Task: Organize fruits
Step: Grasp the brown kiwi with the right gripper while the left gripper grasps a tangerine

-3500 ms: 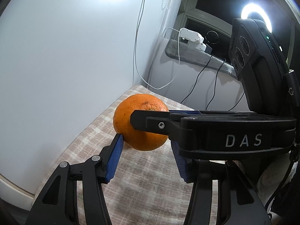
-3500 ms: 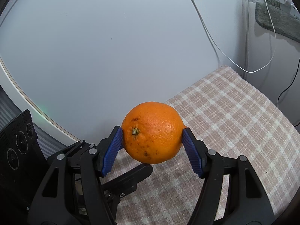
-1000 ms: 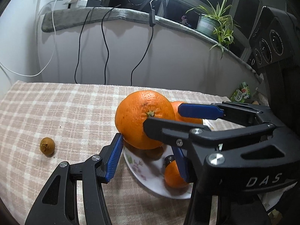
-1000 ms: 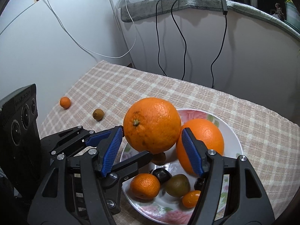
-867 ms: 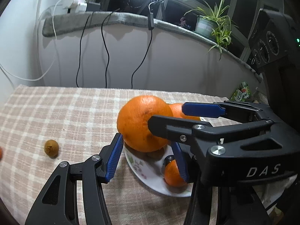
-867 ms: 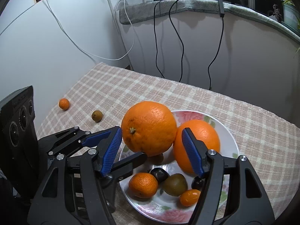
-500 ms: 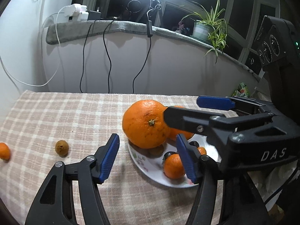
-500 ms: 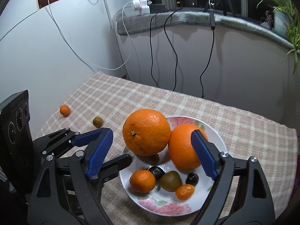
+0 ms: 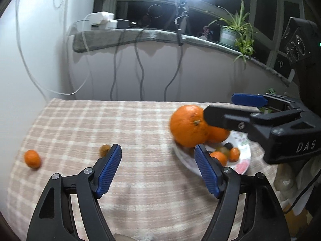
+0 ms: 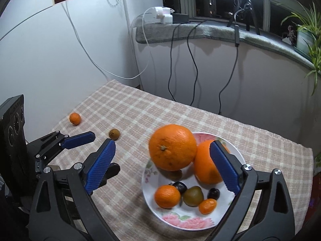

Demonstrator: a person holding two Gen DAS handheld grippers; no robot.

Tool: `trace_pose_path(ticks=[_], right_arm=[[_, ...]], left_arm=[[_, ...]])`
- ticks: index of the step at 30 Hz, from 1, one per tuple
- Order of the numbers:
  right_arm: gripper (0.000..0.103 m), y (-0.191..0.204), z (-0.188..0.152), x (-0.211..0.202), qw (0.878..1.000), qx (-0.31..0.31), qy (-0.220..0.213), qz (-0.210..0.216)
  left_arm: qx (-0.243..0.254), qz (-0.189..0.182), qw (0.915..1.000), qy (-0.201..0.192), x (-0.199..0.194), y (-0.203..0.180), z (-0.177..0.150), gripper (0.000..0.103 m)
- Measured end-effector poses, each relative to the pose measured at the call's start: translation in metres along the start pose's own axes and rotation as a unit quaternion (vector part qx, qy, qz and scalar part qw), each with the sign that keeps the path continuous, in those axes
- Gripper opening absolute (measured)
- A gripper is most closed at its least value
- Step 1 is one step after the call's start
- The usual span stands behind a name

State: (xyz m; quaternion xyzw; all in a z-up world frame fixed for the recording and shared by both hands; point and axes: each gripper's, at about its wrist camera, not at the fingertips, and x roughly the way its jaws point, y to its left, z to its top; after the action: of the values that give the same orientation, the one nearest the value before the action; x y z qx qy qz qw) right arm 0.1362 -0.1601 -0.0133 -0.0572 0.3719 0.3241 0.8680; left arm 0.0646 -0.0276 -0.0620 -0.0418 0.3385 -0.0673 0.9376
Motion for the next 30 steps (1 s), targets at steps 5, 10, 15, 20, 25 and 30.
trace_pose_path(ticks=[5,10,15,20,25,30], right_arm=[[0.097,0.017,0.004,0.005,1.0,-0.007,-0.007,0.019],[0.097,0.039,0.005,0.015,0.999,-0.026,-0.004,0.03],[0.097,0.063,0.005,0.026,0.998,-0.049,-0.007,0.027],[0.097,0.078,0.006,0.04,0.998,-0.047,-0.001,0.037],[0.087,0.09,0.005,0.059,0.998,-0.048,0.017,0.043],[0.075,0.099,0.001,0.075,0.997,-0.056,0.037,0.047]], left_arm=[[-0.019,0.016,0.9997,-0.001,-0.008,0.028,-0.007,0.075],[-0.04,0.035,0.9985,-0.012,-0.019,0.054,-0.011,0.075],[-0.057,0.056,0.9967,-0.018,-0.026,0.078,-0.015,0.075],[-0.077,0.073,0.9942,-0.018,-0.029,0.105,-0.021,0.075],[-0.094,0.083,0.992,-0.016,-0.03,0.129,-0.028,0.075],[-0.12,0.092,0.9885,-0.01,-0.031,0.155,-0.037,0.067]])
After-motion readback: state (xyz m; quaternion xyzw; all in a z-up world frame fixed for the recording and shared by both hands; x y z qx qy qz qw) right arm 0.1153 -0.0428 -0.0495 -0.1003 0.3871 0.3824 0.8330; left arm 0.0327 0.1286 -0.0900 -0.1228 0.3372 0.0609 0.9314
